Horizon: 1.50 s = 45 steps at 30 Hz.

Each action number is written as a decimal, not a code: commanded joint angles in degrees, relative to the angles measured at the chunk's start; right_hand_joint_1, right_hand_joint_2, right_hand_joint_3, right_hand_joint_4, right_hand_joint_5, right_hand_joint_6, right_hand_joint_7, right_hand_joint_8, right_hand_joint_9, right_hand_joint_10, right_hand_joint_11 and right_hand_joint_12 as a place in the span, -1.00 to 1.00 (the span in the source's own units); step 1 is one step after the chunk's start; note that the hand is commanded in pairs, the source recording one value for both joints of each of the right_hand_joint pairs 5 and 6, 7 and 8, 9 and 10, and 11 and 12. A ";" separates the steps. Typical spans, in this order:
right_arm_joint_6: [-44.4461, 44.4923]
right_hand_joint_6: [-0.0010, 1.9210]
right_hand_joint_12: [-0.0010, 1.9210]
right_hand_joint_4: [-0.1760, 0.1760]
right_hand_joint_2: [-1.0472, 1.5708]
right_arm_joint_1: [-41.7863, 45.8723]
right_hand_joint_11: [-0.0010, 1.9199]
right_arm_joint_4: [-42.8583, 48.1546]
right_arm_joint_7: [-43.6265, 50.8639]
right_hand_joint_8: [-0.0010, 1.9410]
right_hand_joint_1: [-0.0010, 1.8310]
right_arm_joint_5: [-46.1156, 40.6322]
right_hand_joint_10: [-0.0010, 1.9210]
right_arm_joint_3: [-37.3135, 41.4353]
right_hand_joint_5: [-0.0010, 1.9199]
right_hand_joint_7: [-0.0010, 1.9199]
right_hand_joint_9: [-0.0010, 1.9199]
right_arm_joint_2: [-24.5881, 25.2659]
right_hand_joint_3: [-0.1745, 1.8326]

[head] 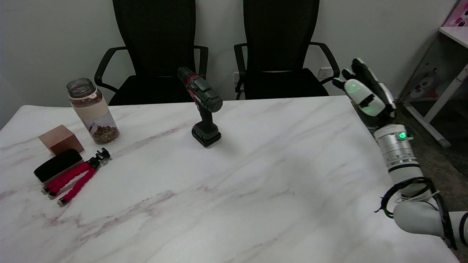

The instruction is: Pick up the power screwdriver.

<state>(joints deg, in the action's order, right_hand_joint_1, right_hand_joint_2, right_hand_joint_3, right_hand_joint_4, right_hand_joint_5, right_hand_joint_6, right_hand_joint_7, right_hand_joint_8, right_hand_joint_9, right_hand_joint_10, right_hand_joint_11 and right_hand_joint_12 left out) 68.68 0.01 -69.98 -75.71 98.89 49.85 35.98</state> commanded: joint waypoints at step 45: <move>-30.98 -1.00 -0.87 -1.00 0.01 -18.89 -0.87 -4.81 57.70 -1.00 -0.09 -7.66 -1.00 -9.85 -1.00 -1.00 -1.00 25.34 -0.30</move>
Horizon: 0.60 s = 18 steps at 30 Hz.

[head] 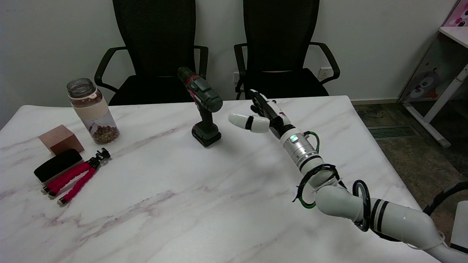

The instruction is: Pick up the power screwdriver.

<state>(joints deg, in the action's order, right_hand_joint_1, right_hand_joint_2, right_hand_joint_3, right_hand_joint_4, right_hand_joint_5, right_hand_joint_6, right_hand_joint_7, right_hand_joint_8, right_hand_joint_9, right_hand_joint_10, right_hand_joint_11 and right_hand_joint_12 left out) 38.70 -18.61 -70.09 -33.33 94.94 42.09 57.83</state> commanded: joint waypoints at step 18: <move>6.04 -1.00 -0.94 -1.00 -0.23 -2.08 -0.94 3.90 20.84 -1.00 -0.18 -1.84 -1.00 -4.47 -1.00 -1.00 -1.00 12.34 -0.59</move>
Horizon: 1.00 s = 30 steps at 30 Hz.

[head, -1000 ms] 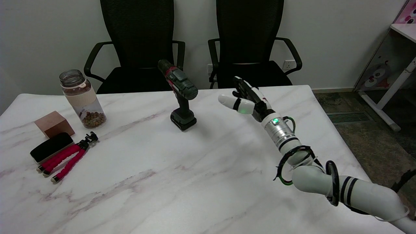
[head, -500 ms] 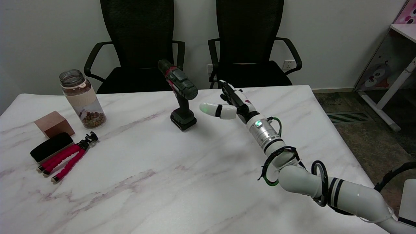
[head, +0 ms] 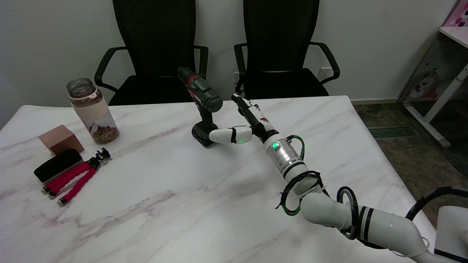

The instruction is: Pick up the power screwdriver.

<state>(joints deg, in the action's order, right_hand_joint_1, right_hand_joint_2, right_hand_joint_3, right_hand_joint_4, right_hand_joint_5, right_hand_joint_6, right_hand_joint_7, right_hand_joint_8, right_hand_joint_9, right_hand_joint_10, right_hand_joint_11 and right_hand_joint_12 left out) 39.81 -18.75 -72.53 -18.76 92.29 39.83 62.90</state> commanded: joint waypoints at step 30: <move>7.47 -1.00 -0.92 -0.80 -0.22 -9.30 -0.92 21.96 -3.91 -1.00 -0.28 1.14 -1.00 -7.05 -1.00 -1.00 -1.00 16.30 -0.71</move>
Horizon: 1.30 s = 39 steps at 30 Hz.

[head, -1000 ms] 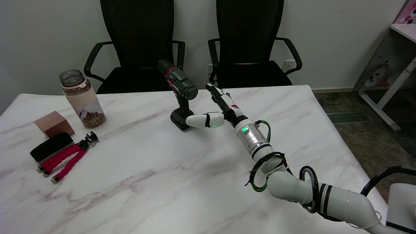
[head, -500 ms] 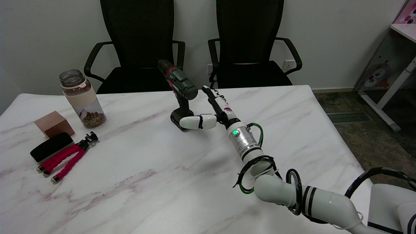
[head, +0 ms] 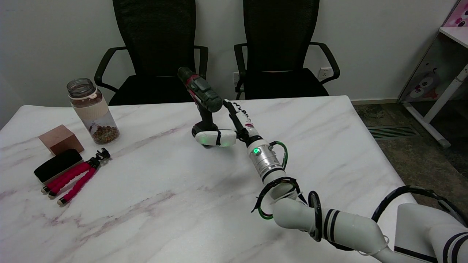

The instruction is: Pick up the power screwdriver.

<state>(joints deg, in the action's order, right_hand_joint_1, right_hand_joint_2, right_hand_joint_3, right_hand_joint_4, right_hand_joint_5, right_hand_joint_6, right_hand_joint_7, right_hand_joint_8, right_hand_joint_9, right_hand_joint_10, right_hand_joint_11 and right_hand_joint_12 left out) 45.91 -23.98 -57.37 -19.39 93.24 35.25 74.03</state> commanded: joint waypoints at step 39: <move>-1.61 -1.00 -0.89 -0.26 -0.28 -11.35 -0.89 24.30 -21.89 -1.00 -0.32 0.27 -1.00 -7.13 -1.00 -1.00 -1.00 11.16 -0.69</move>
<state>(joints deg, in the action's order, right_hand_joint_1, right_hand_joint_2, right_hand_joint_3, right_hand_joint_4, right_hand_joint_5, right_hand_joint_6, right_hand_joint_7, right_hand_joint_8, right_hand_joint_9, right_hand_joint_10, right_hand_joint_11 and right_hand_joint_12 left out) 46.10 -33.06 -38.89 -35.72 93.52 29.36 82.85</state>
